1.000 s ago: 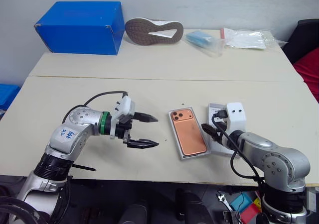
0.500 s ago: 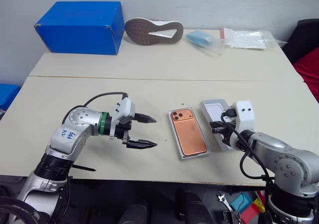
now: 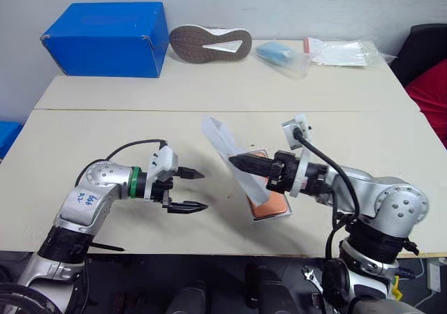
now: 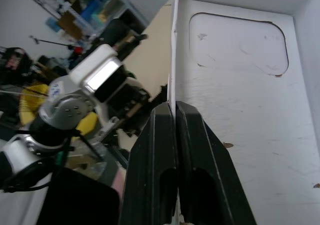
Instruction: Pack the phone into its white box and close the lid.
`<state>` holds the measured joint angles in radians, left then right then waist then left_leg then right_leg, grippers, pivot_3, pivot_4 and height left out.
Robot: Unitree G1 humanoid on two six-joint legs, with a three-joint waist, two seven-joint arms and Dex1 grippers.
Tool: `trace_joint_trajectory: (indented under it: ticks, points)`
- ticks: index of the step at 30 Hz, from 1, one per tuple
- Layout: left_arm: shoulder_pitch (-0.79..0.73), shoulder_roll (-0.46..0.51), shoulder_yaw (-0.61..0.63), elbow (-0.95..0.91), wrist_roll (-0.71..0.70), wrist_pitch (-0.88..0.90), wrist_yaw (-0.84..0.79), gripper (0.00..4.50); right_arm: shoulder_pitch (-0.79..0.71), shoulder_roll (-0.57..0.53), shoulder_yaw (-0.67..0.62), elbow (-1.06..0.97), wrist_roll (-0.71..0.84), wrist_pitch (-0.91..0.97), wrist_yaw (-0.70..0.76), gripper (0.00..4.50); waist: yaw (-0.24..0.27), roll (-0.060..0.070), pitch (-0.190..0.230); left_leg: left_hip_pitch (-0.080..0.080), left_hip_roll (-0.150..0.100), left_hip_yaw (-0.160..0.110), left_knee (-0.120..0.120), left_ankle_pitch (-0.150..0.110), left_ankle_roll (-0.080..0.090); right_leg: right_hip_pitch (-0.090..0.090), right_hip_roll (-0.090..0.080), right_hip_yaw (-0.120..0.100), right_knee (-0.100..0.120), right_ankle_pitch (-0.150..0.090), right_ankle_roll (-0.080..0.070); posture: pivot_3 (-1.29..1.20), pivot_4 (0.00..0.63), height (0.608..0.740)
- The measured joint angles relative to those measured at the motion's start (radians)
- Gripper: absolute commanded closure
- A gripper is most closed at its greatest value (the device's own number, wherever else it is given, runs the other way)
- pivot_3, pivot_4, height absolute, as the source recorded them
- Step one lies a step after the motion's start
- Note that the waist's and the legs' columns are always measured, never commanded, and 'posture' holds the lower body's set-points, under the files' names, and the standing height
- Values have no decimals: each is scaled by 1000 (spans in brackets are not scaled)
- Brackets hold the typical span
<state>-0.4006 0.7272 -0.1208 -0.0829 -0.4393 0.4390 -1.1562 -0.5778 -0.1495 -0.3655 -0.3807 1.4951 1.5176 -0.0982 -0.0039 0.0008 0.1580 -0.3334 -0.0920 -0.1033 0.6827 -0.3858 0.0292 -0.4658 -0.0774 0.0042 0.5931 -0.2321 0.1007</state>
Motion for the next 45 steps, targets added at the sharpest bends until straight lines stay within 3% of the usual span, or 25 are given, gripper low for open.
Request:
trace_joint_trajectory:
  ticks: [5, 11, 22, 29, 32, 43, 44, 45]
  points:
    - [65, 33, 45, -61, -1, 8, 18, 0, 16, 4, 189, 134, 328, -285, -270, 4460, -2, 1, 1, 0, 0, 0, 0, 0, 0, 0, 0, 0, 0, 0, 0, 0, 150, 740]
    - [106, 68, 79, -107, -6, 32, 29, 0, 89, 61, 285, 195, 440, -501, -405, 4460, -1, 2, 1, 0, 0, 0, 0, 0, 0, 0, 0, 0, 0, 0, 0, 0, 150, 740]
    - [62, 66, 96, -94, -6, 44, 26, 0, 283, -91, 319, 154, 475, -581, -367, 4460, 2, 3, 1, 0, 1, 1, 0, 0, 1, 0, 0, 0, -1, 0, 0, 0, 150, 740]
    - [-30, -4, 25, -29, 18, 43, 30, 0, 346, -196, 316, 71, 467, -626, -312, 4460, 7, 3, 1, 0, 0, 1, 0, -1, 2, 2, 0, 1, -2, 0, 1, 0, 150, 740]
    - [-46, -38, -5, 0, 34, 41, 34, 629, 367, -215, 317, 48, 464, -647, -303, 4500, 6, 3, 1, 0, 0, 1, 0, -1, 2, 2, 0, 1, -2, 0, 1, 0, 150, 740]
    - [-121, -183, -129, 98, 143, 1, 73, 4196, 412, -292, 319, -14, 364, -681, -198, 4500, 27, 2, 0, 0, 0, 1, 1, -1, 2, 2, 0, 1, -2, 1, 1, 0, 150, 740]
    - [-128, -197, -134, 109, 155, -5, 78, 4469, 414, -301, 319, -19, 353, -682, -189, 4500, 28, 2, 0, 0, 0, 1, 2, -1, 2, 2, 0, 1, -2, 1, 2, 0, 150, 740]
    - [-134, -209, -135, 120, 161, -9, 81, 4469, 414, -310, 319, -25, 341, -683, -180, 4500, 29, 2, 0, 0, 0, 1, 2, -1, 2, 2, 0, 1, -2, 1, 2, 0, 150, 740]
